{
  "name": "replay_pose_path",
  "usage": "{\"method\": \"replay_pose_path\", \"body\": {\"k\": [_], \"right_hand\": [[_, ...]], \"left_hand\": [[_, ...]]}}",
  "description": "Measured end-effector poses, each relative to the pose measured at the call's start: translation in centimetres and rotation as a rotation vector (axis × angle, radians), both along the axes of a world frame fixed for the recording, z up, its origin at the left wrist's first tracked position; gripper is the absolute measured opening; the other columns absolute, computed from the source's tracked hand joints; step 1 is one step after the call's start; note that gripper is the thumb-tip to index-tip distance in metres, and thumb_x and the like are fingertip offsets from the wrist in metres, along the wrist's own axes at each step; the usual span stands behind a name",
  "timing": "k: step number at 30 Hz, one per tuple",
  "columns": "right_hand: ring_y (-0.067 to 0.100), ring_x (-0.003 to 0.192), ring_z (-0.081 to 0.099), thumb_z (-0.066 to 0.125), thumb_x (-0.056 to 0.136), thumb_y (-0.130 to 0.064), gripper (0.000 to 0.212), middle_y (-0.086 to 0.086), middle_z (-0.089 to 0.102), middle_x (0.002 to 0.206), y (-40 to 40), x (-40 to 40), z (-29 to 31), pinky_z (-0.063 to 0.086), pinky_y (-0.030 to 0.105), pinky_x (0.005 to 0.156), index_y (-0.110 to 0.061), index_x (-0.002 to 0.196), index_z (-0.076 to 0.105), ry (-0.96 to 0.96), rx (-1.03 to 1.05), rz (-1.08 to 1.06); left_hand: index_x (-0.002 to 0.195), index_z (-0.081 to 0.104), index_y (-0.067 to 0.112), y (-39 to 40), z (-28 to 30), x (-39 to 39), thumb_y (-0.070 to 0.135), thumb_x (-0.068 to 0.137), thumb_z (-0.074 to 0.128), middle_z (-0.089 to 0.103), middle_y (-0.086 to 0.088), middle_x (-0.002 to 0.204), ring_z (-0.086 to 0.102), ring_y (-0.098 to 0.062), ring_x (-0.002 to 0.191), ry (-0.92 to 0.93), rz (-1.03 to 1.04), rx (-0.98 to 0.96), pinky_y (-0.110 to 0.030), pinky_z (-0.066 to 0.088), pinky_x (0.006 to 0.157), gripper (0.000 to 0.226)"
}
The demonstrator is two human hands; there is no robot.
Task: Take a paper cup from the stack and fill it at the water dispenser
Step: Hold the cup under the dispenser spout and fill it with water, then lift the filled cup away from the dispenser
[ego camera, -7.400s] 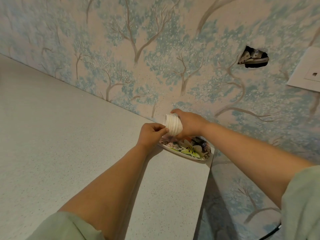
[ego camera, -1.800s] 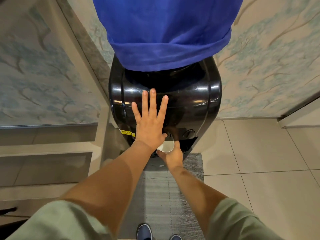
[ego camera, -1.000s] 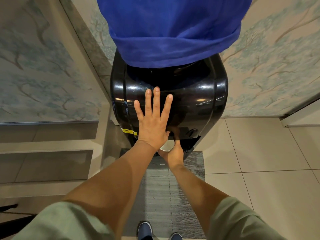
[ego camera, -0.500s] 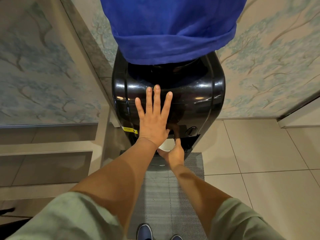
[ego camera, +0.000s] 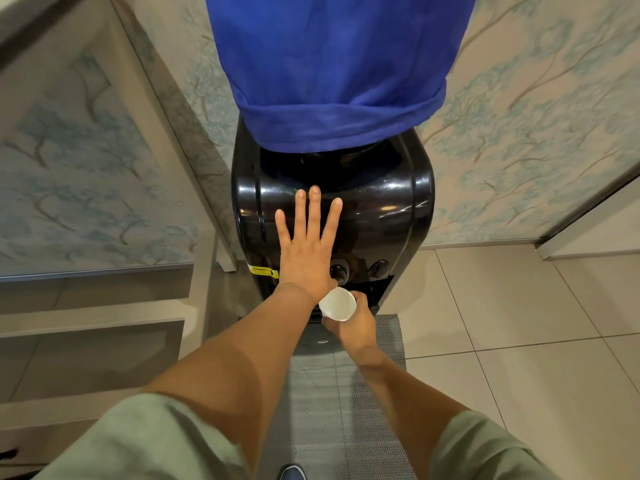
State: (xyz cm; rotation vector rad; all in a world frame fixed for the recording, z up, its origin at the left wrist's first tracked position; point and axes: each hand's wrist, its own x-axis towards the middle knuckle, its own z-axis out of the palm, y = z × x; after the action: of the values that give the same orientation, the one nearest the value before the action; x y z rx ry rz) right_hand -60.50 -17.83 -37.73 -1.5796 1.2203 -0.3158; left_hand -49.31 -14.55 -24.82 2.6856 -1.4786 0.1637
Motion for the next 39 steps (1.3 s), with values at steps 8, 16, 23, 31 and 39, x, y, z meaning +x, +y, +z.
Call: {"method": "replay_pose_path", "body": {"k": [8,16,23,31,39], "right_hand": [[0.015,0.092,0.051,0.084,0.055,-0.024,0.073,-0.008,0.053,0.097,1.6,-2.5,1.9,0.043,0.022,0.069,-0.026,0.116,0.043,-0.002,-0.065,-0.054],[0.02,0.1,0.049,0.085,0.057,-0.021,0.071,0.0,0.053,0.108,2.0,-5.7,7.3,0.05,0.028,0.081,-0.025,0.115,0.043,-0.1,-0.123,-0.013],[0.017,0.096,0.054,0.084,0.055,-0.026,0.067,-0.005,0.057,0.103,1.2,-8.7,13.1,0.05,0.032,0.078,-0.026,0.11,0.046,-0.206,-0.256,0.086],[0.017,0.09,0.058,0.081,0.051,-0.038,0.063,-0.017,0.058,0.091,1.7,-7.4,21.7,0.05,0.04,0.077,-0.034,0.103,0.046,-0.364,-0.339,0.199],[0.018,0.093,0.055,0.082,0.055,-0.04,0.062,-0.009,0.056,0.096,6.1,-1.4,30.8,0.05,0.042,0.079,-0.032,0.103,0.044,-0.5,-0.42,0.365]], "left_hand": [[0.133,-0.036,0.024,1.1,1.5,0.1,0.033,0.059,0.08,-0.028,-0.014,0.151,-0.036,-0.031,0.131,-0.03,-0.035,0.074,-0.053,-0.016,0.106,0.138],[0.145,-0.003,0.025,2.6,5.1,0.4,0.022,0.071,0.072,-0.016,-0.008,0.156,-0.013,-0.025,0.143,0.145,-0.117,0.124,-0.046,0.007,0.116,0.106],[0.145,0.017,0.019,7.5,6.3,-3.2,0.019,0.081,0.059,0.014,-0.007,0.157,0.013,-0.023,0.144,0.205,-0.057,0.115,-0.043,0.019,0.115,0.076],[0.137,0.036,0.019,12.4,15.4,-3.2,0.018,0.079,0.055,0.042,-0.003,0.144,0.029,-0.022,0.137,-0.043,-0.026,-0.047,-0.037,0.022,0.108,0.061],[0.129,0.048,0.013,21.4,26.0,1.7,0.023,0.079,0.061,0.056,-0.014,0.13,0.046,-0.031,0.123,-0.197,0.147,-0.213,-0.041,0.035,0.102,0.053]]}}
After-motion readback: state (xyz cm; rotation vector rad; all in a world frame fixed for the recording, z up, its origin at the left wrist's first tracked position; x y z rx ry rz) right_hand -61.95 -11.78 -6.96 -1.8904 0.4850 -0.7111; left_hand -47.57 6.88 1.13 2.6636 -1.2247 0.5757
